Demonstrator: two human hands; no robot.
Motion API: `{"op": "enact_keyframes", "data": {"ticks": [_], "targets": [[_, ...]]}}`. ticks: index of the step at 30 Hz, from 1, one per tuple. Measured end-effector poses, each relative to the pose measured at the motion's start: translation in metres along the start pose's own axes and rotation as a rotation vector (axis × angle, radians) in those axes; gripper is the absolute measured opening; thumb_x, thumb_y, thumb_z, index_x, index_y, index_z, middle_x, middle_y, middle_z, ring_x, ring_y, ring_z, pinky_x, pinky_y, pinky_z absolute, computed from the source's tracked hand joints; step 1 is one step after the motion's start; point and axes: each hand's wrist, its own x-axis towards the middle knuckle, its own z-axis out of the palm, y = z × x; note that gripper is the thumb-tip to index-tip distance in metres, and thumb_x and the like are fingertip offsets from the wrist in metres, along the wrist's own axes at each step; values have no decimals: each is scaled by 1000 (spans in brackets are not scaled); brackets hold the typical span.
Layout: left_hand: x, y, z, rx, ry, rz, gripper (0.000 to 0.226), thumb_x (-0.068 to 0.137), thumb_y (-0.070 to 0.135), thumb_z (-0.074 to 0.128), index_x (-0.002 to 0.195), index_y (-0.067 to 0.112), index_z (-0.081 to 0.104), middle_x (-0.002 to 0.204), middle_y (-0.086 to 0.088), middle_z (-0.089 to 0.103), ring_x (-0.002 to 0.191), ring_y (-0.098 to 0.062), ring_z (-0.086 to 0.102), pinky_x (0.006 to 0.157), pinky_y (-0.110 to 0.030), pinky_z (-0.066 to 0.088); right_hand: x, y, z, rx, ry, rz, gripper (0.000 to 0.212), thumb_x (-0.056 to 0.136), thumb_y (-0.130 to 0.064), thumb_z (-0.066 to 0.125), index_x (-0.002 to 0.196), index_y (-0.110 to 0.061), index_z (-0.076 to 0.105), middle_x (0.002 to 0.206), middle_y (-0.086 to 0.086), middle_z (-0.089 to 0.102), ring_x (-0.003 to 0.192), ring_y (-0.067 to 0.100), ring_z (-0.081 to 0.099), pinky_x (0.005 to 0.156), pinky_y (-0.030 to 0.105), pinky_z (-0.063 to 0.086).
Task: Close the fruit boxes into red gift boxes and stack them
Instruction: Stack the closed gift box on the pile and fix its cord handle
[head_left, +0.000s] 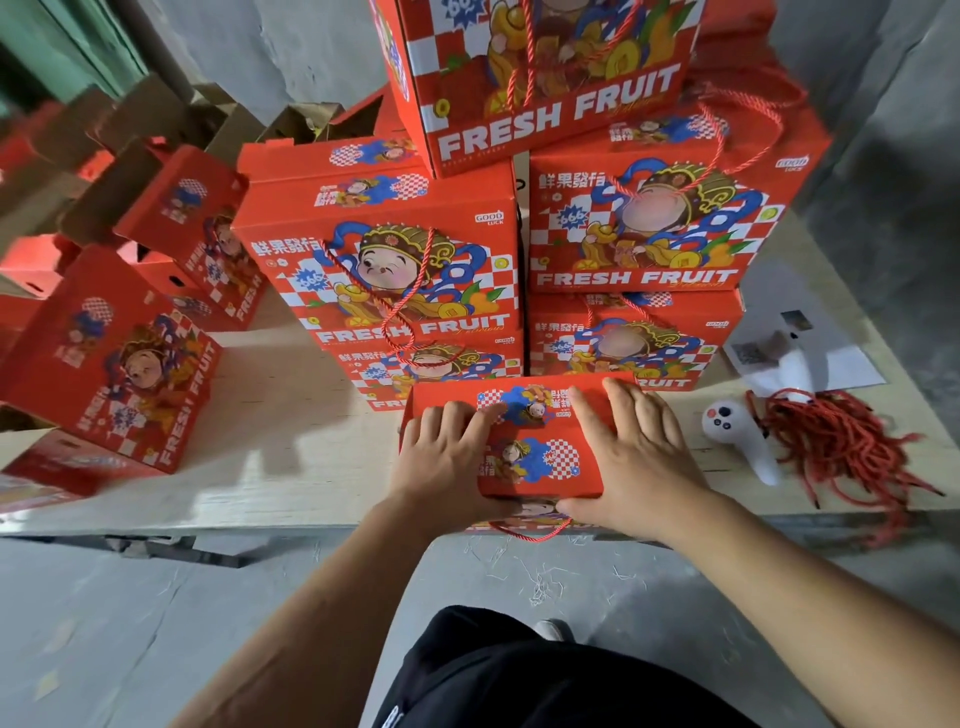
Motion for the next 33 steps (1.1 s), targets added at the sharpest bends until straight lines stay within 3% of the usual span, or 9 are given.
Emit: {"op": "enact_keyframes", "data": {"ticks": [2,4,9,13,16,20,23,29,33], "targets": [[0,1,-3,7,-7,-5,121,51,99,47,148,27,44,120,-1,53,103,-27,53,91,-46,48,4,0,-4,41,-79,3,133,66,-92,54,156,-35,-26,167,11,-23,155,36,-13,125,51,-5],[-2,2,-5,6,21,8,116,53,96,57,144,25,48,120,-2,54,103,-28,53,92,-45,46,2,3,-9,47,-93,-23,131,69,-89,57,157,-35,-24,168,9,-21,156,35,-11,126,53,-1],[-24,5,2,-39,187,-9,98,59,89,62,131,22,57,120,-4,54,103,-28,51,92,-44,41,-24,0,-5,46,171,-75,116,68,-81,60,161,-25,21,149,4,32,139,32,37,121,52,17],[-23,7,1,0,153,11,98,57,92,66,125,22,55,113,-6,56,97,-31,54,88,-46,43,-28,-5,9,-11,314,-31,112,59,-83,72,148,-21,45,120,3,47,111,32,51,107,52,30],[-16,6,-1,8,117,-6,95,60,93,55,122,21,56,110,-6,56,94,-31,54,87,-46,44,-21,-6,6,-41,309,-6,122,59,-88,67,154,-16,42,116,7,50,105,33,50,99,49,34],[-12,6,1,-45,92,-36,96,61,91,57,129,25,52,116,-4,56,103,-30,54,92,-46,47,-17,-10,8,-59,253,0,131,64,-87,62,164,-12,22,138,10,45,128,36,45,119,51,27],[-14,8,2,-38,81,-39,100,58,90,65,135,28,47,119,-4,56,107,-29,53,97,-48,47,-19,-12,7,-62,236,20,130,64,-86,63,164,-13,22,149,14,41,136,39,39,121,53,24],[-10,8,-3,26,6,-27,106,53,88,71,138,30,46,114,-3,53,99,-29,53,89,-46,46,-19,-10,-3,-103,189,48,132,54,-93,61,160,-19,34,113,8,48,98,31,46,83,46,35],[-17,9,1,26,80,-1,101,58,94,53,133,27,48,110,-2,54,94,-28,52,84,-45,47,-17,-3,-2,-117,192,14,132,56,-100,51,156,-15,38,104,8,51,94,30,47,82,46,36]]}}
